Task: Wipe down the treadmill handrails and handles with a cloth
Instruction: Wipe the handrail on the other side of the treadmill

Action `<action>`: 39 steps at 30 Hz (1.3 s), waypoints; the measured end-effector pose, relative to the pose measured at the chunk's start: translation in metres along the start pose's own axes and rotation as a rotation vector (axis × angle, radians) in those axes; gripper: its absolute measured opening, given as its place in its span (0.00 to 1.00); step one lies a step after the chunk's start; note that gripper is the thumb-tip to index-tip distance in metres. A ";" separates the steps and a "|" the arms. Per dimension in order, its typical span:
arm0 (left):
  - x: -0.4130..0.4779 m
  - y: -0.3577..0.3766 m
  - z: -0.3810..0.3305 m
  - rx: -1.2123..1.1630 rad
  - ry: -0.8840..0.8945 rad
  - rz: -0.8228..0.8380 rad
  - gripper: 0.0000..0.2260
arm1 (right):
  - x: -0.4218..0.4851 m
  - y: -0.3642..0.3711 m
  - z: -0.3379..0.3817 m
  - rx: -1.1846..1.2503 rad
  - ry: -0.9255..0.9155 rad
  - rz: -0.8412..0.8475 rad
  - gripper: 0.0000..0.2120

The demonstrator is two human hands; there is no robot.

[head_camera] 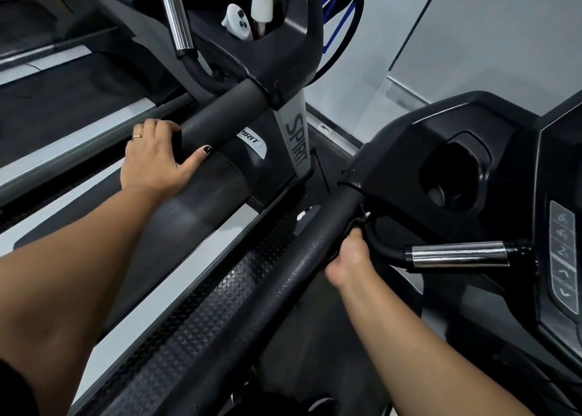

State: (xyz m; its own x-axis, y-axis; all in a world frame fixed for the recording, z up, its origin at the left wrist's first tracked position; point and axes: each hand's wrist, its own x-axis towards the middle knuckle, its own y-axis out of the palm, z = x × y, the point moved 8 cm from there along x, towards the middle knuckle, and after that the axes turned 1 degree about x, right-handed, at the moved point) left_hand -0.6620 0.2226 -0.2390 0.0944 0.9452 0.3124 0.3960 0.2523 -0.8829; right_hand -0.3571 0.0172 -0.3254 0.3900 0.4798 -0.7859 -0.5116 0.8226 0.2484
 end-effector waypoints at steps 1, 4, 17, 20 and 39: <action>0.000 0.000 0.000 0.002 0.000 0.002 0.30 | -0.004 -0.002 -0.006 0.002 -0.002 0.009 0.22; 0.000 -0.001 0.000 -0.005 -0.002 0.007 0.30 | -0.016 -0.010 -0.032 -0.035 -0.018 0.035 0.19; -0.032 -0.010 -0.032 -0.443 -0.018 -0.028 0.14 | -0.118 0.016 -0.017 -1.508 -1.431 0.207 0.12; -0.063 -0.003 -0.070 -0.598 -0.039 0.043 0.11 | -0.106 0.034 -0.027 -1.722 -1.467 0.476 0.16; -0.149 -0.009 -0.105 -0.945 -0.245 0.367 0.07 | -0.115 0.025 -0.033 -1.673 -1.371 0.335 0.24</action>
State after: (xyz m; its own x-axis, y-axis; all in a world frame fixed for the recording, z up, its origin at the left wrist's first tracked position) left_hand -0.5836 0.0573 -0.2406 0.2076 0.9738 -0.0929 0.9440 -0.2243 -0.2420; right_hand -0.4396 -0.0272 -0.2475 -0.0671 0.9888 0.1335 -0.3672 0.0999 -0.9248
